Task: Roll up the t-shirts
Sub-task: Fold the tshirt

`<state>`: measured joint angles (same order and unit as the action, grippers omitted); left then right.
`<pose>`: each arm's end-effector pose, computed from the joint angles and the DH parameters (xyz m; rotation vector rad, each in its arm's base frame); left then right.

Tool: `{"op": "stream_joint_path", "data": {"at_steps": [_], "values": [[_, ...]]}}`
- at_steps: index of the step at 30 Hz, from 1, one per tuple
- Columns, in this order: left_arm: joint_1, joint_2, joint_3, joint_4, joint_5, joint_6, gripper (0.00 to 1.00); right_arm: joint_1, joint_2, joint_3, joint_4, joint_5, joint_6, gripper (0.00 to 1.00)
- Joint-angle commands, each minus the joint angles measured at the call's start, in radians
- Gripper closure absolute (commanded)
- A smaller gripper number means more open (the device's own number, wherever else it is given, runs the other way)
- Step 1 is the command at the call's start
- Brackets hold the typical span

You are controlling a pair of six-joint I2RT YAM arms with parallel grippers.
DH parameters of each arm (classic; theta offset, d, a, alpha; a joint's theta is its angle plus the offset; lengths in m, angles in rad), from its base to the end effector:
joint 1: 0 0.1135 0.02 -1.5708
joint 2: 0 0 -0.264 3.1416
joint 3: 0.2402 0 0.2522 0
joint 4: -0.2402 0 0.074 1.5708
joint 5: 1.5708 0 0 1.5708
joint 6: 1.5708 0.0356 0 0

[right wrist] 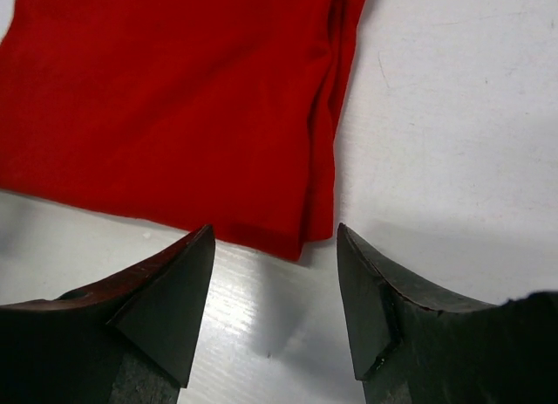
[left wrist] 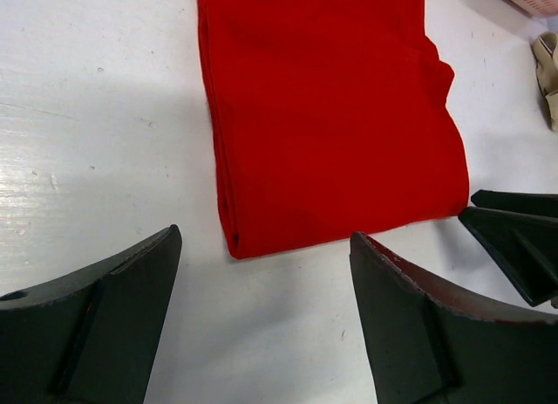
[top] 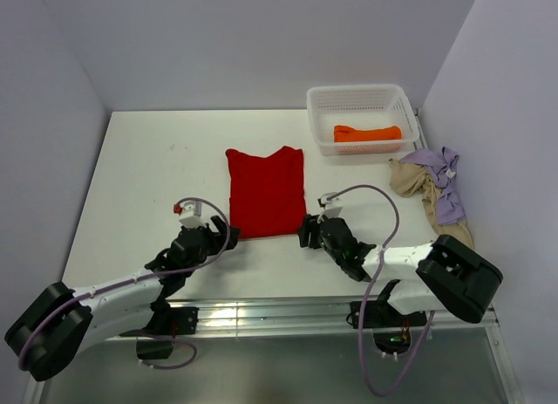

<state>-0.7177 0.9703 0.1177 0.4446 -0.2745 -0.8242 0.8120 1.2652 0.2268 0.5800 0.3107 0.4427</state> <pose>0.1394 -0.1089 0.1434 -0.2918 2.0161 -0.7280 0.1547 0.1473 0.1369 -0.1784 2.0314 0.4833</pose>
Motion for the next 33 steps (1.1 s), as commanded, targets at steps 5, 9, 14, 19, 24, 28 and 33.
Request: {"op": "stream_joint_path", "data": {"at_steps": [5,9,14,19,24,28,33], "values": [[-0.008,0.019,0.011,0.075,-0.019,0.03,0.2,0.007,0.117,0.06,0.034,0.068,0.01,0.38],[-0.008,0.045,0.016,0.091,-0.009,0.033,0.2,0.006,0.157,0.052,0.07,0.067,0.022,0.4],[-0.008,0.103,0.025,0.124,0.001,0.037,0.21,0.006,0.18,0.042,0.118,0.061,0.019,0.43],[-0.008,0.139,0.025,0.141,-0.005,0.048,0.21,-0.004,0.195,0.046,0.139,0.042,-0.001,0.45],[-0.008,0.165,0.036,0.163,0.003,0.062,0.24,-0.002,0.197,0.034,0.165,0.034,-0.002,0.55],[-0.008,0.208,0.036,0.195,0.009,0.071,0.25,-0.002,0.189,0.031,0.167,0.03,-0.007,0.62],[-0.008,0.252,0.04,0.238,0.035,0.088,0.3,-0.001,0.204,0.065,0.127,0.027,-0.006,0.82]]}}
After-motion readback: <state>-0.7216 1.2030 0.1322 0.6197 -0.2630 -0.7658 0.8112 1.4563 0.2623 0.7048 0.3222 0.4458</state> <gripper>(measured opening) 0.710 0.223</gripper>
